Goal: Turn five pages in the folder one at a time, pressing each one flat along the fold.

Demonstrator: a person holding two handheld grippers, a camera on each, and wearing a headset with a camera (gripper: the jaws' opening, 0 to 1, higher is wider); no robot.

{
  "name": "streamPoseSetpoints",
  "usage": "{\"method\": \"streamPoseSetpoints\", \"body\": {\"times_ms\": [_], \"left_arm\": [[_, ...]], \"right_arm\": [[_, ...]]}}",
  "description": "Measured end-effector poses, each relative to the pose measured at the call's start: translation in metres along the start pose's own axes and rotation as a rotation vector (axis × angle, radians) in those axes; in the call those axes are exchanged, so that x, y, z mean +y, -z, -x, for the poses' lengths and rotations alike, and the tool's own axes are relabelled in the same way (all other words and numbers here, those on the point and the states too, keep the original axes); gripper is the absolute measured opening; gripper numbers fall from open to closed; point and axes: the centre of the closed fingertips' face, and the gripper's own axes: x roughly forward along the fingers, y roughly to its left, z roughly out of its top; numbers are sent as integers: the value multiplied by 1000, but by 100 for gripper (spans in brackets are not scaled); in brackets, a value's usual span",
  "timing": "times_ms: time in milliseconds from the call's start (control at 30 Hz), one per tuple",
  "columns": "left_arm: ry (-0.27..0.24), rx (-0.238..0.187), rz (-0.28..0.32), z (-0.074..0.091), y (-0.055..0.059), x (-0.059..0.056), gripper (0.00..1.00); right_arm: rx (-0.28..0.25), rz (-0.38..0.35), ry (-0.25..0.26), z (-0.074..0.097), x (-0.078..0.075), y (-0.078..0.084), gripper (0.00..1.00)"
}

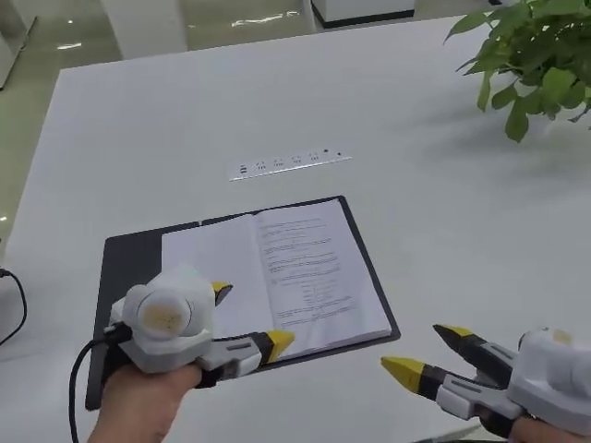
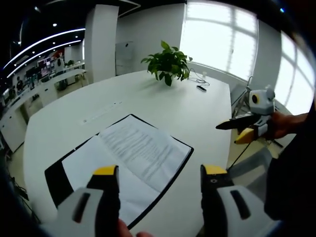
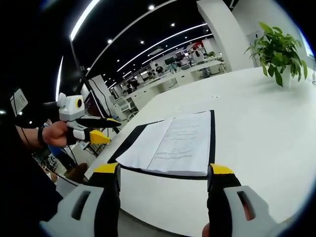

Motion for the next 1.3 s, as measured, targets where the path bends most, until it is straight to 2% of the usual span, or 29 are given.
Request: {"method": "streamPoseSetpoints", "body": {"times_ms": [167, 233, 400, 667, 833, 900, 967, 1167, 1300], "left_arm": [[38, 19, -26, -20, -5, -10, 67], [68, 32, -24, -31, -5, -17, 66], [104, 42, -35, -53, -9, -29, 66], [141, 82, -63, -87, -8, -38, 65], [146, 118, -72, -107, -1, -41, 65], [146, 155, -95, -119, 8, -43, 63], [153, 173, -84, -129, 14, -46, 63], [154, 190, -56, -158, 24, -52, 62], [132, 178, -14, -179, 24, -53, 62]], "right_arm": [[22, 10, -7, -2, 1, 4, 71], [21, 7, -9, -3, 1, 4, 71], [22, -1, -11, -3, -1, 3, 71], [51, -16, -20, -5, -2, 11, 71], [75, -20, -37, -10, -3, 18, 70], [79, -23, -41, -11, -3, 18, 70], [89, -27, -47, -13, -3, 19, 70], [104, -44, -57, -16, -6, 23, 69], [115, -51, -63, -19, -7, 28, 69]]}}
